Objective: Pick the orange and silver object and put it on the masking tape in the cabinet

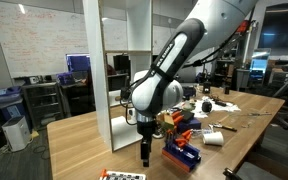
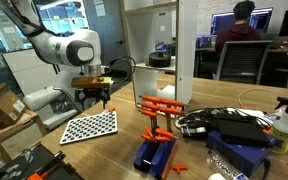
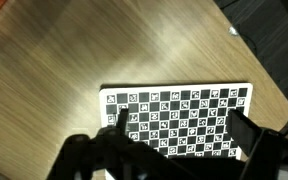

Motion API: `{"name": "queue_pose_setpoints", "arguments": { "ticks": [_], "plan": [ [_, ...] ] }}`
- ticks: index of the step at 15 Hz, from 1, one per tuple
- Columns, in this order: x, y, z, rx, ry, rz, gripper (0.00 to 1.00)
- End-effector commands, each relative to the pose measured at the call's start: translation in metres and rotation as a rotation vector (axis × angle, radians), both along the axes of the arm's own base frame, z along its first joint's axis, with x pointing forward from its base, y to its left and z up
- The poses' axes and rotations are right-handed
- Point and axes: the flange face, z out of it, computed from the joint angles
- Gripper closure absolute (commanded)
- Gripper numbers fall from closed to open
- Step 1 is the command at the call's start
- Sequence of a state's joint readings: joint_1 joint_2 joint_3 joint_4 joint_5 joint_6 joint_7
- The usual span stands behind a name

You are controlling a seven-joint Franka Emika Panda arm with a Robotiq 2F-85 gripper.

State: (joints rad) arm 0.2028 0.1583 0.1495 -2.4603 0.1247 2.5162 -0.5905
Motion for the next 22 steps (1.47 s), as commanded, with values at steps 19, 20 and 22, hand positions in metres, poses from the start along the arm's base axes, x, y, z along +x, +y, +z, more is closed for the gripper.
{"name": "queue_pose_setpoints", "arguments": {
  "ticks": [19, 20, 22],
  "plan": [
    [0.043, 0.054, -0.142, 0.076, -0.125, 0.050, 0.00],
    [0.048, 0.054, -0.144, 0.077, -0.128, 0.052, 0.00],
    [0.054, 0.055, -0.149, 0.078, -0.131, 0.055, 0.00]
  ]
}}
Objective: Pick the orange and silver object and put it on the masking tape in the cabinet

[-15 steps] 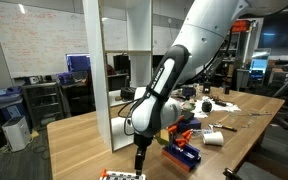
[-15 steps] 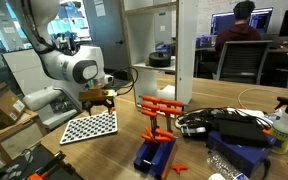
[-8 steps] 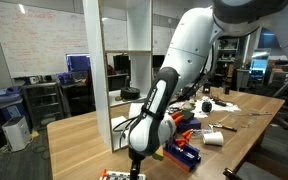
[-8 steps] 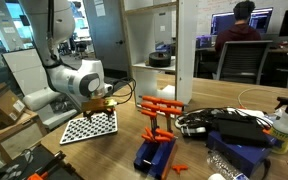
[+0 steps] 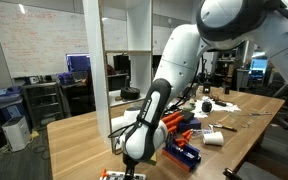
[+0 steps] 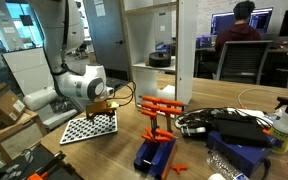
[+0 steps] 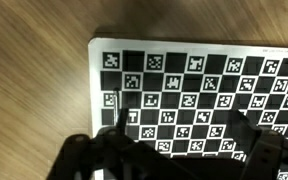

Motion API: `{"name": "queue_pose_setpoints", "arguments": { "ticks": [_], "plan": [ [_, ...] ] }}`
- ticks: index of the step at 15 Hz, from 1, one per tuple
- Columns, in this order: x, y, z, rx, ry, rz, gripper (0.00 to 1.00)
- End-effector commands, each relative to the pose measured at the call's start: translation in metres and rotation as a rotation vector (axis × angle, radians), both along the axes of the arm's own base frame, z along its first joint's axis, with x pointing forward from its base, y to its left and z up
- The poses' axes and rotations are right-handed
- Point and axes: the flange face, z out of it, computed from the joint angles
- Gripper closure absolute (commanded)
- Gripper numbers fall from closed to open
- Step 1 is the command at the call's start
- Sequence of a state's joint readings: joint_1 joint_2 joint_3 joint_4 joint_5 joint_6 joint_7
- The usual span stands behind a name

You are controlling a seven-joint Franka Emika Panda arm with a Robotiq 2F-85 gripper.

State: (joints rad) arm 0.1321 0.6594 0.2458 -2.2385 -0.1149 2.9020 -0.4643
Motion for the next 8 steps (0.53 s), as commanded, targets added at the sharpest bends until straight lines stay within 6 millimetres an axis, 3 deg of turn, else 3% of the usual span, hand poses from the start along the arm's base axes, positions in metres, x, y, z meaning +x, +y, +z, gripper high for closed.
{"name": "queue_pose_setpoints", "arguments": {
  "ticks": [1, 8],
  "plan": [
    [0.019, 0.007, -0.011, 0.009, -0.022, -0.004, 0.00],
    [0.038, -0.012, -0.034, -0.002, -0.019, -0.017, 0.00]
  ]
}}
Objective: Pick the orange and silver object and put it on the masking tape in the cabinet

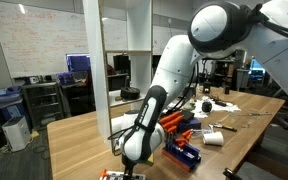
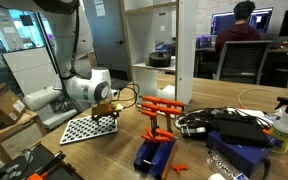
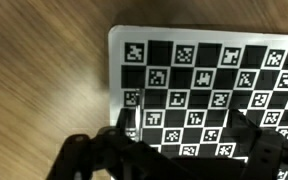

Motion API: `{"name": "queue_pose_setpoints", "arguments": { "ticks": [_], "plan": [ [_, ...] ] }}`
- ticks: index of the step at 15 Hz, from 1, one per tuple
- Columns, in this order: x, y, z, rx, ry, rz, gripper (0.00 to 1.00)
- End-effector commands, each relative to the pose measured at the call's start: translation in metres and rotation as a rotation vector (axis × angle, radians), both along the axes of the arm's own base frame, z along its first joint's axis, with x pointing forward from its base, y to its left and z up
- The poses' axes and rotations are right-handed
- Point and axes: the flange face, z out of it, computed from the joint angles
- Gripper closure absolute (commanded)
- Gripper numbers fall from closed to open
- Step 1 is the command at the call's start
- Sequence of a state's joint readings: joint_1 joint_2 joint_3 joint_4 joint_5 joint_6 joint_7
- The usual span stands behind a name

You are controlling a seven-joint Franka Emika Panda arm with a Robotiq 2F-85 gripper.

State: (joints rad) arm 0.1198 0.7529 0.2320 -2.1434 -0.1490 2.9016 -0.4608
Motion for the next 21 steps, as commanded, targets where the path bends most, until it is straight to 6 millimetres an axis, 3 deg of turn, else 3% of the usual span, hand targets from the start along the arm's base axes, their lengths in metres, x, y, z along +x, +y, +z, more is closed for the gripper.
{"name": "queue_pose_setpoints", "arguments": {
  "ticks": [1, 2, 3, 5, 13, 14, 17, 21],
  "plan": [
    [0.019, -0.010, -0.013, -0.005, -0.013, -0.014, 0.00],
    [0.022, -0.014, -0.015, -0.007, -0.015, -0.020, 0.00],
    [0.024, -0.016, -0.016, -0.003, -0.013, -0.022, 0.25],
    [0.028, -0.022, -0.019, -0.005, -0.012, -0.028, 0.33],
    [0.037, -0.032, -0.010, -0.009, -0.029, -0.046, 0.95],
    [0.038, -0.033, -0.009, -0.010, -0.031, -0.048, 0.99],
    [0.040, -0.036, -0.005, -0.016, -0.033, -0.053, 0.97],
    [0.041, -0.035, 0.026, -0.019, -0.053, -0.065, 0.97]
  ]
}}
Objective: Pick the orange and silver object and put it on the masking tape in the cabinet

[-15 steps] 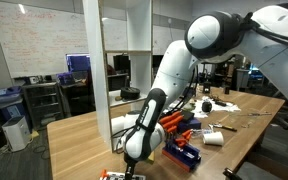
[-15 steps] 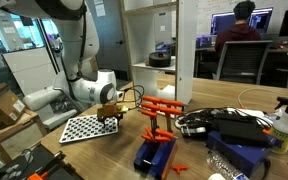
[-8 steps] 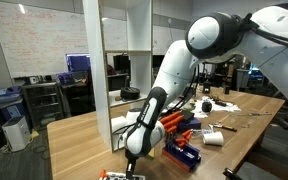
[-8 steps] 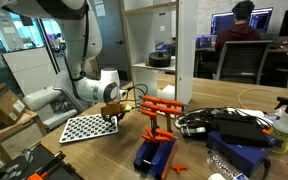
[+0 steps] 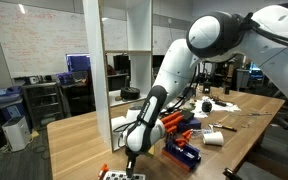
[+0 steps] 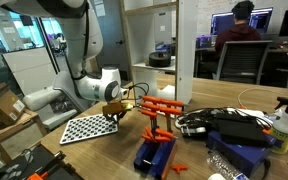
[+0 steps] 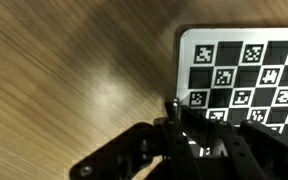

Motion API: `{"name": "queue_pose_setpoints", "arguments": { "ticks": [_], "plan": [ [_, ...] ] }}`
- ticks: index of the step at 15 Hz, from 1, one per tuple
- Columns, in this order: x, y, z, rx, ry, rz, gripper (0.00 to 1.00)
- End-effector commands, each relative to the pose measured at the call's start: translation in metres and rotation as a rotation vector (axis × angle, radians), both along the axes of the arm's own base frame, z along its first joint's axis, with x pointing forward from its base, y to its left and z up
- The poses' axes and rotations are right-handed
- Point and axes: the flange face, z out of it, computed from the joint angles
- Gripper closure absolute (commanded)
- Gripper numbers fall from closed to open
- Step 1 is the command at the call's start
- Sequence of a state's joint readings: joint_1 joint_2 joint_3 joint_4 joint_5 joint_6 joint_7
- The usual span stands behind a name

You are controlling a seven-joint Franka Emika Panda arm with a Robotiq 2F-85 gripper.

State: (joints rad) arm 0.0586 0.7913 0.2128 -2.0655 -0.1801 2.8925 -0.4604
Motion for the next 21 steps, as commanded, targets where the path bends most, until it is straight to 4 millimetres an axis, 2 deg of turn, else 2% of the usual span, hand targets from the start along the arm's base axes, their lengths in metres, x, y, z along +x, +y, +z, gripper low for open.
{"name": "queue_pose_setpoints", "arguments": {
  "ticks": [1, 5, 9, 17, 21],
  "plan": [
    [0.004, 0.003, 0.043, -0.010, -0.030, -0.014, 0.97],
    [0.005, 0.003, 0.114, -0.013, -0.094, -0.050, 0.97],
    [-0.004, -0.011, 0.189, -0.029, -0.154, -0.117, 0.97],
    [-0.039, -0.061, 0.343, -0.055, -0.277, -0.246, 0.97],
    [-0.049, -0.090, 0.423, -0.087, -0.235, -0.351, 0.97]
  ]
}}
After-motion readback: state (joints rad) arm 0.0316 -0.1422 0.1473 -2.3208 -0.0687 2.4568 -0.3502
